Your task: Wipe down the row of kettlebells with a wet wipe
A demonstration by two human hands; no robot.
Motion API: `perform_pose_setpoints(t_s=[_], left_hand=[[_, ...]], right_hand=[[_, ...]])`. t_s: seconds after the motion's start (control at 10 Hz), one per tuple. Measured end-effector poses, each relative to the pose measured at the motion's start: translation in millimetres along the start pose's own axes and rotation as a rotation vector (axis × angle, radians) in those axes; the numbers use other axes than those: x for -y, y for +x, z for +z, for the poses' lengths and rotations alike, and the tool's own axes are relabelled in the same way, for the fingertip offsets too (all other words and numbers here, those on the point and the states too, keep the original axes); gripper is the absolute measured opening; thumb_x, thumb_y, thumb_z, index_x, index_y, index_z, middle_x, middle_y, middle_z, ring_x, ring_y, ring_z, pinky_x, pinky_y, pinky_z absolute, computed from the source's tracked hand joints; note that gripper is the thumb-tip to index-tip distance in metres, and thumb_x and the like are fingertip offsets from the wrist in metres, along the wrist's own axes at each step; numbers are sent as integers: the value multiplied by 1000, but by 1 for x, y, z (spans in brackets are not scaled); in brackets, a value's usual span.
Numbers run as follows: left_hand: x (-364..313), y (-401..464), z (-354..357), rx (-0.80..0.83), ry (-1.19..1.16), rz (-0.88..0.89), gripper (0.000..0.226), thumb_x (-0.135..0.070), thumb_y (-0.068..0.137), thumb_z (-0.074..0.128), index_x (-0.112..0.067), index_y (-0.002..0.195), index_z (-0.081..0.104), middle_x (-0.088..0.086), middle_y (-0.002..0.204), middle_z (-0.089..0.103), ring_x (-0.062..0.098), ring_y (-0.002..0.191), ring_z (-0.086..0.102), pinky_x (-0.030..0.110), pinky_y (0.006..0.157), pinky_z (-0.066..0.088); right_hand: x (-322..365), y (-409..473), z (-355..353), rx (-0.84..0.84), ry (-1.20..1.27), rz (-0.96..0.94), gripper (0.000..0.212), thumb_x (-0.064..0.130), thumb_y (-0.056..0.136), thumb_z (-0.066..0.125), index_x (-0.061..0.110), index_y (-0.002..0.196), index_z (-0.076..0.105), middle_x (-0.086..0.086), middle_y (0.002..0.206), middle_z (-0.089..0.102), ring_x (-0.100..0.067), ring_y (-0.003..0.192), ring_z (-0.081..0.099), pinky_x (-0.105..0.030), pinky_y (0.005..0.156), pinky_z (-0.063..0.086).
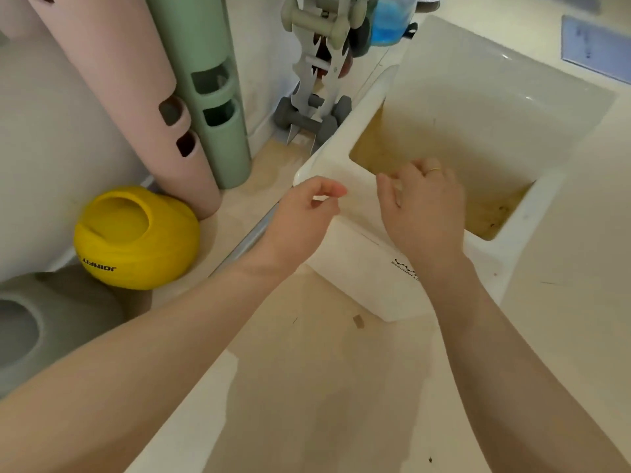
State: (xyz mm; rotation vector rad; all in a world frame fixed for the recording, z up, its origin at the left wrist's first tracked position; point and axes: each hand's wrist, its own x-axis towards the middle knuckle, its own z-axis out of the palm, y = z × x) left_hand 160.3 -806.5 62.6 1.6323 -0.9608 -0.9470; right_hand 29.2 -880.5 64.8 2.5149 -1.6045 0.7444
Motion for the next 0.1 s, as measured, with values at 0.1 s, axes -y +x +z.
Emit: perform_pose_setpoints(t_s=[0.1], left_hand=[[20,-11,-29,-121,5,-16,23,-6,88,48,-26,91,60,-17,86,59,-11,68,56,7,66,44]], right_hand=[[43,-5,8,-19,152,-209,29,27,87,42,8,91,64,-13,97,63,-34,78,56,-36,66,38]])
